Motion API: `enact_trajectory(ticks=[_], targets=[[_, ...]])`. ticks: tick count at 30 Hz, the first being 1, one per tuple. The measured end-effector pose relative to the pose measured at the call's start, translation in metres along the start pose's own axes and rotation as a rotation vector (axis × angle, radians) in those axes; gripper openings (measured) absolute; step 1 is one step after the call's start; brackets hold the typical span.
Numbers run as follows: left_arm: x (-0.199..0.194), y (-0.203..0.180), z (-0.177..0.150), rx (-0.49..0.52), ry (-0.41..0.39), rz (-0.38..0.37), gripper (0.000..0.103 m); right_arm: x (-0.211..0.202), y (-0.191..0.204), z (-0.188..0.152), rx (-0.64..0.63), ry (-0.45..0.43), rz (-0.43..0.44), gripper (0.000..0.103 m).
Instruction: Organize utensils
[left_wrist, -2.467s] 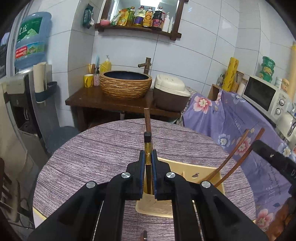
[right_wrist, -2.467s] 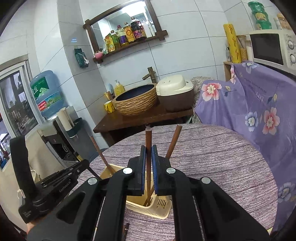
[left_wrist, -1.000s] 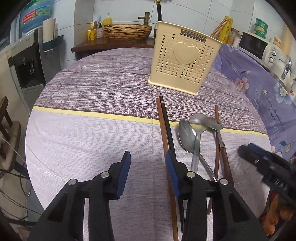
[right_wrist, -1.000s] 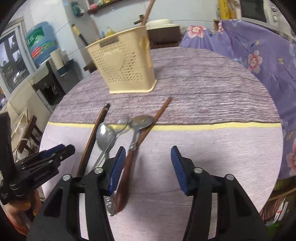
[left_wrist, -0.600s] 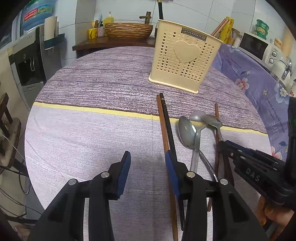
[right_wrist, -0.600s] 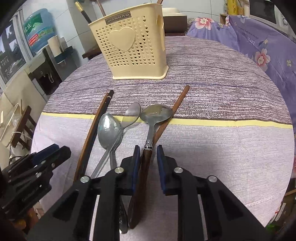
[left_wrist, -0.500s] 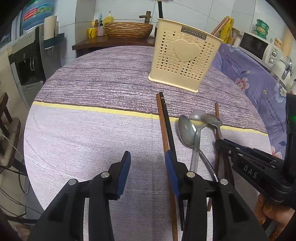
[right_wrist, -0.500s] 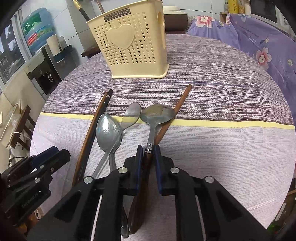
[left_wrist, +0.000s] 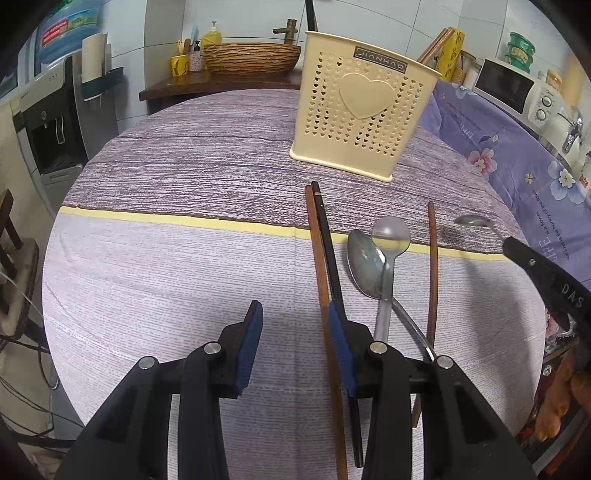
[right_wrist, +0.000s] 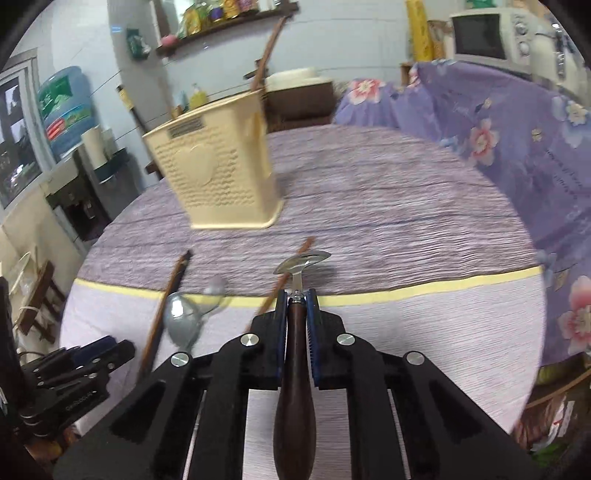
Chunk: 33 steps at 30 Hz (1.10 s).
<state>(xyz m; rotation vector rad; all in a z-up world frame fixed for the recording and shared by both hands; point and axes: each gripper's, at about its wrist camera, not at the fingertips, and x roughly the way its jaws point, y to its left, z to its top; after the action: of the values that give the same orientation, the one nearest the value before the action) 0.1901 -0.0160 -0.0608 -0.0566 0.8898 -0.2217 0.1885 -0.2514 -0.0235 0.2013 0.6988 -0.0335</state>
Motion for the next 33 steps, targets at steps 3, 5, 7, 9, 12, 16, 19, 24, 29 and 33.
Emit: enact_trajectory(ticks=[3,5,7,9,12,16,19,24,29,33], targets=[[0.004,-0.005,-0.001,0.010,0.010,0.000,0.035,0.004,-0.016,-0.003,0.027,0.017,-0.014,0.011],[0.007,-0.009,-0.002,0.016,0.020,-0.006,0.034,0.009,-0.024,-0.009,0.051,0.039,-0.005,0.011],[0.007,-0.011,-0.003,0.030,0.014,0.011,0.033,0.011,-0.025,-0.014,0.056,0.052,-0.003,0.011],[0.007,-0.012,-0.003,0.034,0.016,0.018,0.032,0.012,-0.025,-0.017,0.057,0.056,0.001,0.011],[0.006,-0.011,-0.005,0.049,0.019,0.036,0.031,0.014,-0.026,-0.019,0.070,0.060,0.019,0.011],[0.008,-0.013,-0.002,0.070,0.028,0.047,0.031,0.016,-0.028,-0.020,0.092,0.060,0.018,0.012],[0.016,-0.017,0.004,0.097,0.034,0.081,0.031,0.015,-0.028,-0.019,0.085,0.058,0.018,0.013],[0.033,-0.011,0.026,0.122,0.045,0.113,0.031,0.010,-0.035,-0.012,0.072,0.068,0.018,0.039],[0.050,0.001,0.052,0.113,0.075,0.119,0.031,0.020,-0.039,-0.001,0.052,0.145,0.044,0.046],[0.060,0.006,0.068,0.115,0.106,0.120,0.031,0.025,-0.036,0.003,0.034,0.180,0.052,0.047]])
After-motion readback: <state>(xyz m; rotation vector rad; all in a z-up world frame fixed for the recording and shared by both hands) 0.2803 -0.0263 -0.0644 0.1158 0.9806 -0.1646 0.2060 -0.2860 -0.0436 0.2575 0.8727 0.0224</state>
